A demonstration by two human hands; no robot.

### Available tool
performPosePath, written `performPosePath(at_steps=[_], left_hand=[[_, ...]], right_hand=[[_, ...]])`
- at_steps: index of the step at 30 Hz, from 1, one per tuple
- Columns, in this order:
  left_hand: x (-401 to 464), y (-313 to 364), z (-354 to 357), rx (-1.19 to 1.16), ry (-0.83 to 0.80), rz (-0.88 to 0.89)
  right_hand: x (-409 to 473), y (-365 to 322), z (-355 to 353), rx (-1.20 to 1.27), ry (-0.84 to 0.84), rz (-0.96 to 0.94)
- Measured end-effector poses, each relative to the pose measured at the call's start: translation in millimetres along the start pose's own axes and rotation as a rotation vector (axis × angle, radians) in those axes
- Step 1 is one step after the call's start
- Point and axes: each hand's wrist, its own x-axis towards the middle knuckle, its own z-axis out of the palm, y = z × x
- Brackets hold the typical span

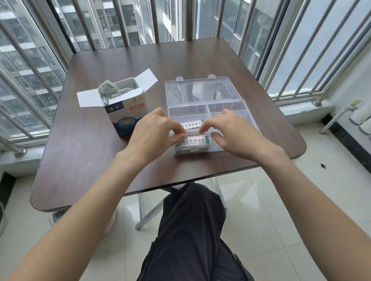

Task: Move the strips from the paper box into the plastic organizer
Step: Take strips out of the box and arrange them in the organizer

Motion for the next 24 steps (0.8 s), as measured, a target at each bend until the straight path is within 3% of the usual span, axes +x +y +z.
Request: performPosePath(at_steps=[10, 24], left_hand=[[6, 2, -6, 0.124, -0.084, 0.052], [7, -4, 2, 0.073, -0.098, 0.127]], right_hand=[[18, -3, -2, -0.264, -0.104, 0.046], [12, -9, -12, -0.188, -0.021, 0.063]])
